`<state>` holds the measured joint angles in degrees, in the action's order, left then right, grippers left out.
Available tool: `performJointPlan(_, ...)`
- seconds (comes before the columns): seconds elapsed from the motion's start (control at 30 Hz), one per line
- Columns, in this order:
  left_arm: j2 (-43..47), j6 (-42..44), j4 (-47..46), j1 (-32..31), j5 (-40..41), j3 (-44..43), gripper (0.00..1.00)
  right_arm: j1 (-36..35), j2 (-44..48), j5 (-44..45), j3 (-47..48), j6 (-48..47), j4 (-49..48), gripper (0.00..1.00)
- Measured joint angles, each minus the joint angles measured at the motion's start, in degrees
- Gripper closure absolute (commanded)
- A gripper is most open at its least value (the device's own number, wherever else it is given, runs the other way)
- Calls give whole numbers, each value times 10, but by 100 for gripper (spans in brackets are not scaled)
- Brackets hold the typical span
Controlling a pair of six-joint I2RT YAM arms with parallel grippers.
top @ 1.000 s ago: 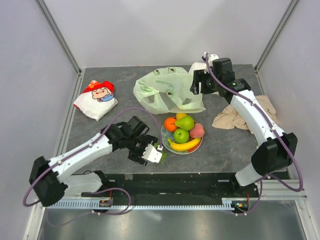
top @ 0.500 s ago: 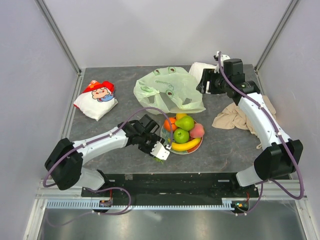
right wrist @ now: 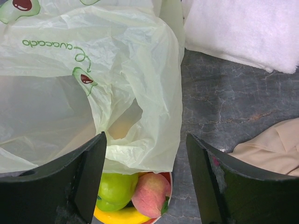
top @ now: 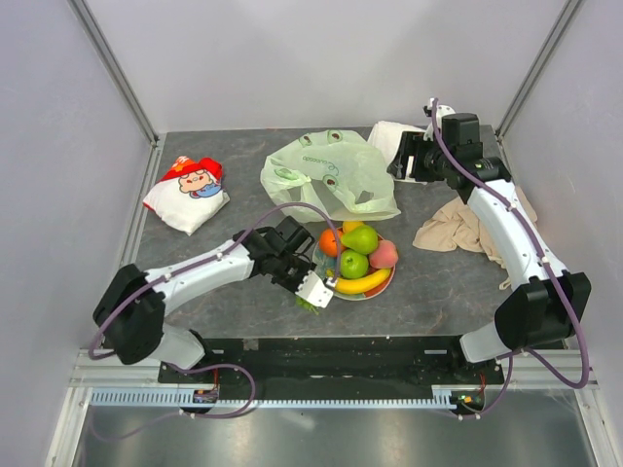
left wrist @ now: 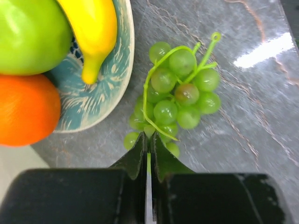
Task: Take the fake fruits out of the plastic bag
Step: Pick up the fake fruit from the center of the board, then place the fake fruit on the plate.
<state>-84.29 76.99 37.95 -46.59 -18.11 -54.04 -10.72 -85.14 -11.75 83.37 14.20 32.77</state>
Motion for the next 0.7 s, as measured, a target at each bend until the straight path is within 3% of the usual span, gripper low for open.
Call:
performJointPlan(0.33, 101, -6, 60, 2, -15, -96, 98, 7, -1, 0, 0, 1, -2, 23)
performJointPlan(0.7, 15, -42, 52, 2, -21, -154, 98, 15, -7, 1, 0, 0, -2, 22)
